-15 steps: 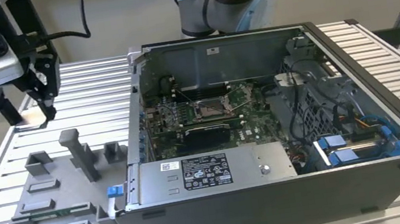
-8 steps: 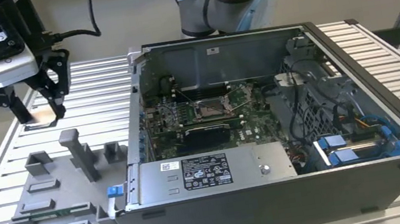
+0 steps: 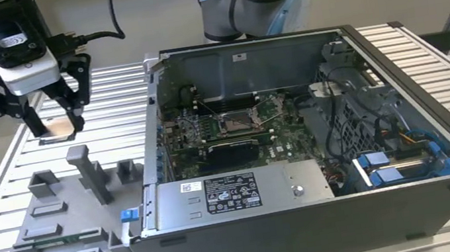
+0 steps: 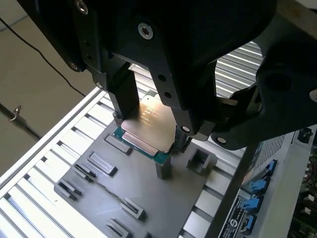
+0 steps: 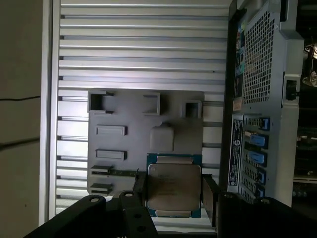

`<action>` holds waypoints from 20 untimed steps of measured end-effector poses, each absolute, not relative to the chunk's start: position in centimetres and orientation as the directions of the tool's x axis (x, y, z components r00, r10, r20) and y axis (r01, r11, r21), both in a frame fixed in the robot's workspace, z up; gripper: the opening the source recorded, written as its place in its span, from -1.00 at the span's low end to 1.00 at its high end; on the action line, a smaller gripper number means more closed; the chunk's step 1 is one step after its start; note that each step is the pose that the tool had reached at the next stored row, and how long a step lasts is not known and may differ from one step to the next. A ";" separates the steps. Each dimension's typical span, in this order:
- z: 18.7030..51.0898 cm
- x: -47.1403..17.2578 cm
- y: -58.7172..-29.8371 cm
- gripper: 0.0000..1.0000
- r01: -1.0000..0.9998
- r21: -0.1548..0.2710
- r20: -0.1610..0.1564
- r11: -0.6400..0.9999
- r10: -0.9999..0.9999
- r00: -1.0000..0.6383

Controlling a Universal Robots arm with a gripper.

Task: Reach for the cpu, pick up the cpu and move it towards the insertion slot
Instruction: 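Pick up the cpu and move it towards the insertion slot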

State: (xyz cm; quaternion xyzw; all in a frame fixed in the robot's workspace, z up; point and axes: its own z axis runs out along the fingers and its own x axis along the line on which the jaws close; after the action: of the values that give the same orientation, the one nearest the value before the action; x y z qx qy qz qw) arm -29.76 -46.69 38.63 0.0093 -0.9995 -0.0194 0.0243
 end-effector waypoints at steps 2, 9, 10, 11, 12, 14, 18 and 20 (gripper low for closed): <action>38.6 -29.4 -46.7 -1.00 -0.017 0.039 0.049 0.999 -0.019 -0.999; 38.6 -28.1 -46.7 -1.00 -0.017 0.039 0.054 0.999 -0.019 -0.998; 38.6 -28.0 -46.7 -1.00 -0.017 0.039 0.054 0.999 -0.019 -0.998; 38.6 -27.9 -46.7 -1.00 -0.017 0.039 0.054 0.999 -0.019 -0.998; 38.6 -27.9 -46.7 -1.00 -0.017 0.039 0.054 0.999 -0.019 -0.998; 38.6 -27.9 -46.7 -1.00 -0.017 0.039 0.054 0.999 -0.019 -0.998; 38.6 -27.9 -46.7 -1.00 -0.017 0.039 0.054 0.999 -0.019 -0.998; 38.6 -27.5 -46.7 -1.00 -0.017 0.039 0.054 0.999 -0.019 -0.998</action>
State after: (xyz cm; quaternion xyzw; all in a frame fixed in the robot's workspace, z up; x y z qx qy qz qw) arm -27.55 -46.69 38.64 0.0092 -0.9994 -0.0195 0.0271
